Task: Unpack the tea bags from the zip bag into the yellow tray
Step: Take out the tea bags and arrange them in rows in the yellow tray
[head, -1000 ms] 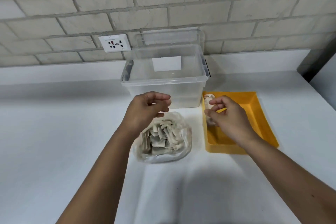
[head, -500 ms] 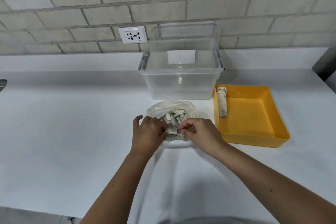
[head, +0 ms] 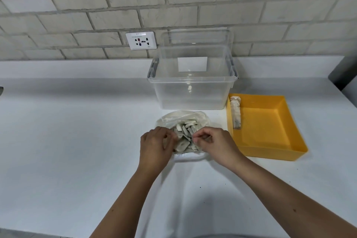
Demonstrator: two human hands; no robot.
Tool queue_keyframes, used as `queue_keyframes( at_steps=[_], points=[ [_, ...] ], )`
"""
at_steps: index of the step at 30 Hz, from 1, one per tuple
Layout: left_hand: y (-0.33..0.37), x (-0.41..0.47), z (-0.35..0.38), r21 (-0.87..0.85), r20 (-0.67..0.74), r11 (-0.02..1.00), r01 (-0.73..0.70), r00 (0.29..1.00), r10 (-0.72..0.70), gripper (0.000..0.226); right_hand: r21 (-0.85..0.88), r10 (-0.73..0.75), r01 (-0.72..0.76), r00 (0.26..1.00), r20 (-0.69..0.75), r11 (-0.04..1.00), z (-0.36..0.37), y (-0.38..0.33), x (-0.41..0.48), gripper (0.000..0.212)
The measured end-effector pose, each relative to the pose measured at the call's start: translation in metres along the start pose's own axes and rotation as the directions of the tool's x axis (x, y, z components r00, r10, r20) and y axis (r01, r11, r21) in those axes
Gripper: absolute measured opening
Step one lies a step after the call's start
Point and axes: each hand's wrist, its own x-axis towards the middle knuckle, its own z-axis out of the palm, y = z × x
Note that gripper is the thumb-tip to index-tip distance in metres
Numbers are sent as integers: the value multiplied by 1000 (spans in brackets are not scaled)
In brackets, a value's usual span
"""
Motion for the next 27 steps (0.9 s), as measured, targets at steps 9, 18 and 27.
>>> queue_keyframes(
  at_steps=[9, 18, 27],
  points=[
    [39, -2, -26, -616, 156, 672, 411, 900, -408, 6, 422, 80, -164, 975, 209, 892, -12, -29, -2, 27],
    [38, 6, -36, -639, 325, 700, 319, 937, -130, 44, 26, -273, 273, 962, -18, 962, -23, -45, 26, 8],
    [16, 23, -34, -438, 74, 827, 353, 931, -358, 6, -399, -245, 231, 969, 18, 887, 0, -22, 34, 15]
  ],
)
